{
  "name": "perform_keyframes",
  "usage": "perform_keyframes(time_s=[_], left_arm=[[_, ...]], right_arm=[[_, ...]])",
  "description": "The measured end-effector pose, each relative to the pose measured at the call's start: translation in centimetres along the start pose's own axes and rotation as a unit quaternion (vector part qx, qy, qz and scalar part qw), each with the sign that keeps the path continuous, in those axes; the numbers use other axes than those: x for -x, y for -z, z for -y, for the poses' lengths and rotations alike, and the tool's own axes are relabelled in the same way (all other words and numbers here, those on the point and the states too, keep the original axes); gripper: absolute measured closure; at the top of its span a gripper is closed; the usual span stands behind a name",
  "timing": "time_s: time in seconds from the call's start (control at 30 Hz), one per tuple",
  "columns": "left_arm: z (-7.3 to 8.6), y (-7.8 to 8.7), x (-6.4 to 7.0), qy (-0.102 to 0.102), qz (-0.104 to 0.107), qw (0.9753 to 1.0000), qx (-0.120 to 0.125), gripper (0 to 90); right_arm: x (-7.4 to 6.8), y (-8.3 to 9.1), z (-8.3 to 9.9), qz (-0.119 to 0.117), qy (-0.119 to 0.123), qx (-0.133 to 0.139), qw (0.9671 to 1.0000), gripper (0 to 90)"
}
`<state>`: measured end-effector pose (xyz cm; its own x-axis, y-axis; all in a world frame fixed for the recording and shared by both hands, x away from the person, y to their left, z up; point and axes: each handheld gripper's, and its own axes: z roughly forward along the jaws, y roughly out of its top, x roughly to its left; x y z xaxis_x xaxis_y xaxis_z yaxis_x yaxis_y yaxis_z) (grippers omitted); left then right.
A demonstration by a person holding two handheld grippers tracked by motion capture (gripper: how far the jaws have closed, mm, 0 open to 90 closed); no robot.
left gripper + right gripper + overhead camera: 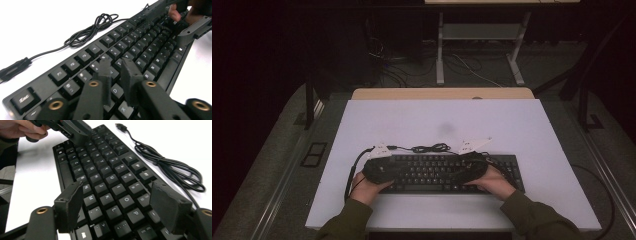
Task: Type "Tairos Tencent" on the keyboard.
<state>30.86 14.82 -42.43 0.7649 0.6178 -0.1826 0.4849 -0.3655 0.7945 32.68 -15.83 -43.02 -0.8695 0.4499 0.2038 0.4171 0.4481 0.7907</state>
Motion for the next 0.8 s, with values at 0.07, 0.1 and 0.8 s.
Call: perform_keyframes(time_s=[0.07,0.1,0.8], left_arm=[[-0.2,-0.3,0.0,-0.002,0.003,1.0,-0.001,84.2],[-0.3,-0.4,0.0,-0.003,0.005,1.0,-0.002,86.0],[-1.5,-3.6,0.3,-0.028,0.034,0.9984,-0.035,89.0]], right_arm=[[0.1,0.2,0.2,0.007,-0.002,0.005,1.0,24.0],[0.1,0.3,0.2,0.01,-0.003,0.006,0.9999,23.0],[0.5,2.3,1.9,0.08,-0.026,0.017,0.9963,15.7]])
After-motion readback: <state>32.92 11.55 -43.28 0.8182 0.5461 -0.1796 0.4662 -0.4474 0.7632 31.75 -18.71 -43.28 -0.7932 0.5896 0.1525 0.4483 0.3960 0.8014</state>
